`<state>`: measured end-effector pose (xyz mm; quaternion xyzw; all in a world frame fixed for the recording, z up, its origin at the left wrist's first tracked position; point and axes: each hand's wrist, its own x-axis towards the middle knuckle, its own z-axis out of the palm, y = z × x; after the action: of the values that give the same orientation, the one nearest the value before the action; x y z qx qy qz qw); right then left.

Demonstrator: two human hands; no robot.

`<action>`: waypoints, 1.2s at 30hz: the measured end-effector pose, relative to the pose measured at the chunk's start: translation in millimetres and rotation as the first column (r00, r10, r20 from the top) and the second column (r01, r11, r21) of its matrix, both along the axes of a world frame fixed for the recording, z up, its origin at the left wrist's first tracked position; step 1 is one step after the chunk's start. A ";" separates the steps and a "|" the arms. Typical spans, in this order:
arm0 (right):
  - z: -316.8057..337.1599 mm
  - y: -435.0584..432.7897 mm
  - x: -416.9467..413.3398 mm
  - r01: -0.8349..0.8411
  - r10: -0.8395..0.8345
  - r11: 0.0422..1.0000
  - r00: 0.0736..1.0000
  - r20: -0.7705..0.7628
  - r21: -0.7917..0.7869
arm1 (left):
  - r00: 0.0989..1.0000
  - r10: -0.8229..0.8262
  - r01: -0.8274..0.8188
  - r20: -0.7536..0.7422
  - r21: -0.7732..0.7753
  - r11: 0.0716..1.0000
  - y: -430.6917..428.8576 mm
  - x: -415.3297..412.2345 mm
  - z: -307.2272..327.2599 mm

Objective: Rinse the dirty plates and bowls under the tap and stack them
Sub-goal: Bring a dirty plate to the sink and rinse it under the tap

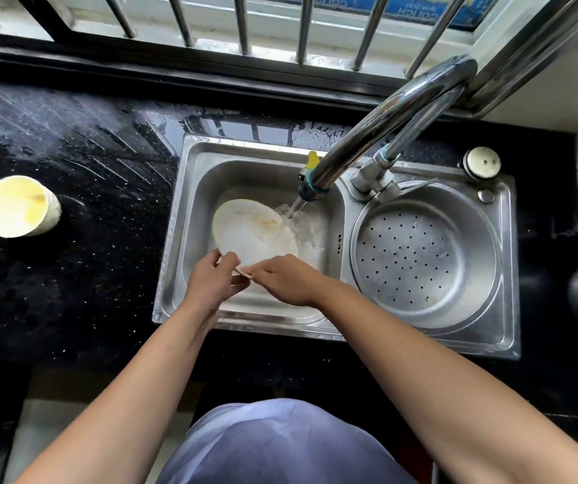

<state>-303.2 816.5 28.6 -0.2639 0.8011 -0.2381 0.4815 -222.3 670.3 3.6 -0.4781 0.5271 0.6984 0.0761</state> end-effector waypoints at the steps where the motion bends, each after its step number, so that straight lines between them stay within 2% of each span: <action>1: -1.7 7.3 -0.2 -0.046 0.047 0.998 0.999 -0.024 0.038 | 1.000 -0.007 0.007 0.006 -0.004 1.000 -2.5 0.9 -1.6; 4: -6.8 13.6 0.1 -0.090 0.111 0.983 0.986 -0.126 0.159 | 0.997 -0.073 0.073 -0.008 -0.013 0.997 -3.5 1.9 -3.8; 5: -7.4 11.3 2.0 -0.087 0.109 0.984 0.985 -0.137 0.154 | 0.994 -0.105 0.104 -0.019 -0.027 0.994 -2.7 2.0 -3.2; 9: -10.6 -3.7 15.8 -0.126 0.128 0.992 0.985 -0.114 0.021 | 0.996 -0.081 0.079 -0.032 -0.049 0.996 -3.3 -3.6 -1.2; 11: -15.7 -3.5 22.1 -0.096 0.090 0.995 0.978 -0.188 -0.021 | 0.998 -0.060 0.059 -0.014 -0.053 0.997 -3.9 -7.0 0.9; 13: -18.5 -0.1 23.5 0.012 -0.035 0.996 0.964 -0.263 -0.089 | 0.996 -0.088 0.087 -0.011 -0.041 0.995 -2.5 -8.7 4.6; 14: -18.1 1.3 24.0 0.100 -0.128 0.987 0.960 -0.248 -0.125 | 0.994 -0.106 0.106 -0.014 -0.044 0.993 -2.0 -8.4 5.5; 16: -14.7 3.0 24.9 0.313 -0.338 0.931 0.933 -0.121 -0.188 | 0.994 -0.105 0.103 -0.039 -0.035 0.994 -1.4 -4.3 5.8; 17: -12.1 3.2 25.0 0.446 -0.460 0.870 0.888 -0.018 -0.210 | 0.996 -0.083 0.083 -0.039 -0.016 0.996 -0.3 -0.9 5.9; 18: -10.1 3.1 24.9 0.598 -0.586 0.770 0.801 0.123 -0.223 | 0.998 -0.065 0.065 -0.014 -0.003 0.998 2.2 2.9 5.9; 19: -8.4 3.0 25.0 0.749 -0.687 0.627 0.661 0.300 -0.214 | 0.997 -0.064 0.063 0.037 0.009 0.998 5.3 7.7 5.8; 20: -6.7 2.6 25.1 0.870 -0.728 0.467 0.481 0.488 -0.161 | 0.992 -0.076 0.072 0.100 0.046 0.996 8.6 13.1 4.4; 22: -5.0 1.4 24.2 0.977 -0.645 0.214 0.137 0.752 0.006 | 0.982 -0.084 0.039 0.168 0.251 0.967 17.8 22.1 0.6; 24: -3.5 2.4 24.3 0.987 -0.532 0.083 -0.071 0.844 0.135 | 0.995 0.024 -0.073 0.101 0.516 0.853 25.5 24.4 -1.7; 25: -3.1 3.9 24.8 0.982 -0.483 0.048 -0.139 0.865 0.185 | 0.990 0.137 -0.130 0.036 0.608 0.783 27.3 22.3 -0.7; 27: -2.3 9.5 25.1 0.966 -0.439 0.026 -0.221 0.871 0.259 | 0.935 0.352 -0.237 -0.039 0.669 0.704 26.7 11.4 6.3; 28: -2.8 13.9 24.4 0.959 -0.463 0.062 -0.218 0.859 0.277 | 0.911 0.408 -0.275 -0.058 0.654 0.705 25.5 3.7 9.5; 29: -4.4 19.9 23.2 0.948 -0.513 0.145 -0.173 0.841 0.284 | 0.900 0.431 -0.298 -0.069 0.623 0.723 24.8 -3.6 12.3; 31: -5.4 35.4 18.9 0.902 -0.640 0.338 0.012 0.768 0.267 | 0.908 0.413 -0.310 -0.075 0.544 0.780 27.7 -17.5 18.6; 32: -6.1 46.2 12.6 0.888 -0.707 0.376 0.092 0.701 0.263 | 0.922 0.379 -0.292 -0.084 0.492 0.820 29.7 -22.8 20.7; 33: -6.6 58.6 3.5 0.897 -0.773 0.359 0.131 0.621 0.258 | 0.939 0.327 -0.258 -0.102 0.419 0.871 31.4 -26.2 22.3; 34: -8.0 72.8 -9.5 0.925 -0.839 0.299 0.137 0.527 0.236 | 0.957 0.262 -0.210 -0.122 0.329 0.921 31.8 -29.3 23.8; 36: -9.9 105.7 -46.4 0.982 -0.918 0.114 0.046 0.394 0.151 | 0.983 0.110 -0.087 -0.148 0.154 0.984 30.6 -34.7 27.3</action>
<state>-349.6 922.2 18.7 0.3493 0.6346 -0.6060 0.3287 -257.0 700.9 30.9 -0.4408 0.4541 0.7735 0.0351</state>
